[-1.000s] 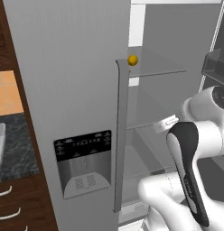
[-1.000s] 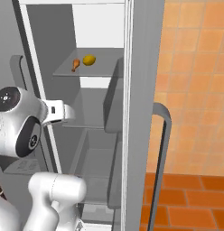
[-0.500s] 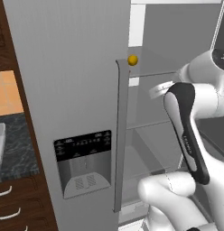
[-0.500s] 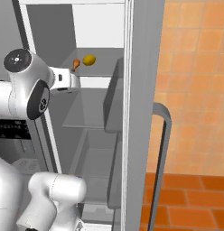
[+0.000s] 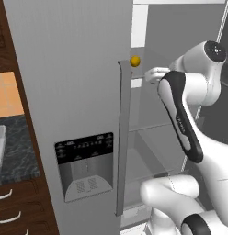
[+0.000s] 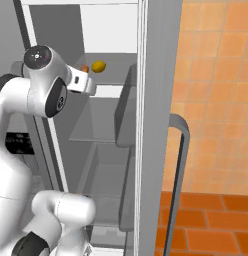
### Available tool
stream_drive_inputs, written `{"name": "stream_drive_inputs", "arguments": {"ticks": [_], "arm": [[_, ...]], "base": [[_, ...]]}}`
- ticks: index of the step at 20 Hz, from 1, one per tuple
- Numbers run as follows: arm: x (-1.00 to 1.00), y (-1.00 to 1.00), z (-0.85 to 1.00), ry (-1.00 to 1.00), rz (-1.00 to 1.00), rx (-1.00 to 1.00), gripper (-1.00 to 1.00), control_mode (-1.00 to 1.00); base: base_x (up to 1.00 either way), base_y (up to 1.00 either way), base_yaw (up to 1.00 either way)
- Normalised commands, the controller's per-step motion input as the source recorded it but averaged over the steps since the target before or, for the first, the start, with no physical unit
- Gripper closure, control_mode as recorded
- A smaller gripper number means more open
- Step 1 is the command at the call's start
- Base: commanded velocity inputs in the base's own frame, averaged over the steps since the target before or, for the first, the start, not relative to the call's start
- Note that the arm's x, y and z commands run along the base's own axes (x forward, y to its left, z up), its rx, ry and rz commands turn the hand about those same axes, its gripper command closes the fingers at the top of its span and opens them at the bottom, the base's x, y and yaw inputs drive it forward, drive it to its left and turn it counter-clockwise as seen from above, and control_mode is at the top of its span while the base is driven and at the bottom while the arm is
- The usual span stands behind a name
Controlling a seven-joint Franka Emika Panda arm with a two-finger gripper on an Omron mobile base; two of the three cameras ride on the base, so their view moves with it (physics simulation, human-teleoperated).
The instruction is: Place one lemon and one chicken drumstick in each tupperware on the nearby counter, to pack two identical lunches.
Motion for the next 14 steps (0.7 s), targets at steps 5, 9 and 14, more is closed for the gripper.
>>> {"name": "stream_drive_inputs", "arguments": {"ticks": [5,9,14], "arm": [[0.54,0.12,0.00,-0.05,-0.24,0.26,-1.00,-1.00],[0.63,0.00,0.10,0.00,-0.05,0.37,-1.00,-1.00],[0.52,-0.03,0.35,0.03,0.00,0.26,-1.00,-1.00]], "base": [[0.00,0.00,0.00],[0.00,0.00,0.00],[0.00,0.00,0.00]]}}
